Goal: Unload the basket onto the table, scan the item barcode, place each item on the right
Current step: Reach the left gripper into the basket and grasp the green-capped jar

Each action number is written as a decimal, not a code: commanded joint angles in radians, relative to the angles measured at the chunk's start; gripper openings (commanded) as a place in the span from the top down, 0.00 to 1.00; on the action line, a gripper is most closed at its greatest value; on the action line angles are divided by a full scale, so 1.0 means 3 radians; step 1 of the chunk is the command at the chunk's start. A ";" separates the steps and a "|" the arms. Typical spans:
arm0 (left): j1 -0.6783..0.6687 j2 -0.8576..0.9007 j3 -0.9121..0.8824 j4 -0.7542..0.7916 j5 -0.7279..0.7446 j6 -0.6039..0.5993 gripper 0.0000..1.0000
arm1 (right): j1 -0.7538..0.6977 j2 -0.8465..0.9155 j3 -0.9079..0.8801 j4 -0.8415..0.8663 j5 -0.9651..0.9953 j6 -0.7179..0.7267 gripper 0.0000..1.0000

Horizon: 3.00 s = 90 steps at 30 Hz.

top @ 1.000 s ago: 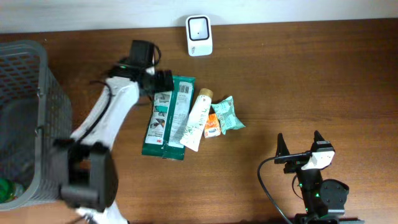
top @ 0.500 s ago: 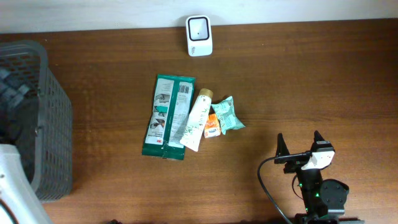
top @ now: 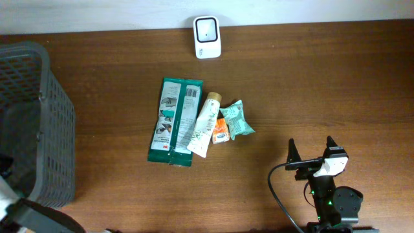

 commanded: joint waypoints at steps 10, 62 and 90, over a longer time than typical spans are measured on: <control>0.0201 0.0593 -0.0057 0.0295 -0.0094 0.0472 0.12 | -0.0022 -0.0020 -0.0015 -0.0015 -0.0032 -0.0024 0.02; -0.0322 0.0973 0.0624 0.0064 0.1083 0.0571 0.02 | -0.0022 -0.0020 -0.0015 -0.0015 -0.0032 -0.0024 0.02; -0.0333 0.1108 0.3019 -0.1073 0.1949 0.0576 0.41 | -0.0022 -0.0020 -0.0015 -0.0015 -0.0032 -0.0024 0.01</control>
